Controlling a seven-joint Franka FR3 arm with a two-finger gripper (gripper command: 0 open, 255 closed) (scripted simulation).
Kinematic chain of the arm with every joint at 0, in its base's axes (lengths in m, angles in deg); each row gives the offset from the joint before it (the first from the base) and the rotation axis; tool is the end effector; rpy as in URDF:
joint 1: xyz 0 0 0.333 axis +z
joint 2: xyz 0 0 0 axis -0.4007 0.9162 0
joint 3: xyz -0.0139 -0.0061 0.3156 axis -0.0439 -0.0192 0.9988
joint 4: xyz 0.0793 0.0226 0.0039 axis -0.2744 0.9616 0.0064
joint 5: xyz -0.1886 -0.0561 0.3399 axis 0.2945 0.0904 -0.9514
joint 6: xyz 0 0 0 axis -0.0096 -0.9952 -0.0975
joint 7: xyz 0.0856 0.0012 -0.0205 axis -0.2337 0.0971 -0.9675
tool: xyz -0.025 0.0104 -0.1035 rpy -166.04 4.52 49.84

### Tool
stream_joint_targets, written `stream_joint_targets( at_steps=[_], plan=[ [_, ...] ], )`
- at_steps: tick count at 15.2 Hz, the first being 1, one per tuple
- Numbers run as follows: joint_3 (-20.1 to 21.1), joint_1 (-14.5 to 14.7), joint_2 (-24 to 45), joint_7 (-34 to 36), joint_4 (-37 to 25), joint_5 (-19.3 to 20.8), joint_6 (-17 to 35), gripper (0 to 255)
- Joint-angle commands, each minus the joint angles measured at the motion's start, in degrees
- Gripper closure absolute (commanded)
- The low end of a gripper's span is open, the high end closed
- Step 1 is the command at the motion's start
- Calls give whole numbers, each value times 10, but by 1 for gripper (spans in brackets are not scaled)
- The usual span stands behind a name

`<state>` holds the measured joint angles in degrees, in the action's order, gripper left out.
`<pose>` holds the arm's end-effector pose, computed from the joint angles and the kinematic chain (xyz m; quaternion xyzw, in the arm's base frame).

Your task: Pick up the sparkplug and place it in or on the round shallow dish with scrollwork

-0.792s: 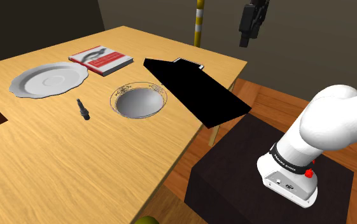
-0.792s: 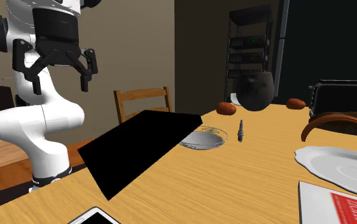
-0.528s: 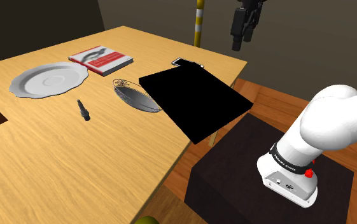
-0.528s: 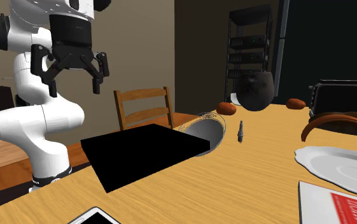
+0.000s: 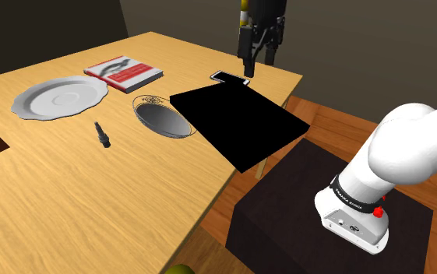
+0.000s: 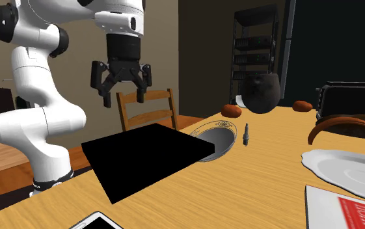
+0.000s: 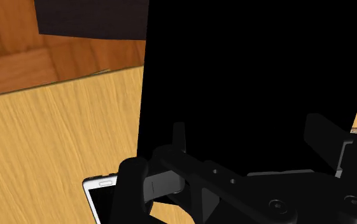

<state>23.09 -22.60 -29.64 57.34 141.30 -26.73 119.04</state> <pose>0.3468 0.1420 0.5773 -0.9974 -0.0457 0.0551 0.0008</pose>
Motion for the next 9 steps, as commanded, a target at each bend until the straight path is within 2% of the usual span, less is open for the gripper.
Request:
stream_joint_targets(
  at_steps=[1, 9],
  plan=[
    [22, 1, 33, 30, -18, -9, 17, 0],
    [105, 8, 175, 155, -111, -15, 71, 0]
  ],
)
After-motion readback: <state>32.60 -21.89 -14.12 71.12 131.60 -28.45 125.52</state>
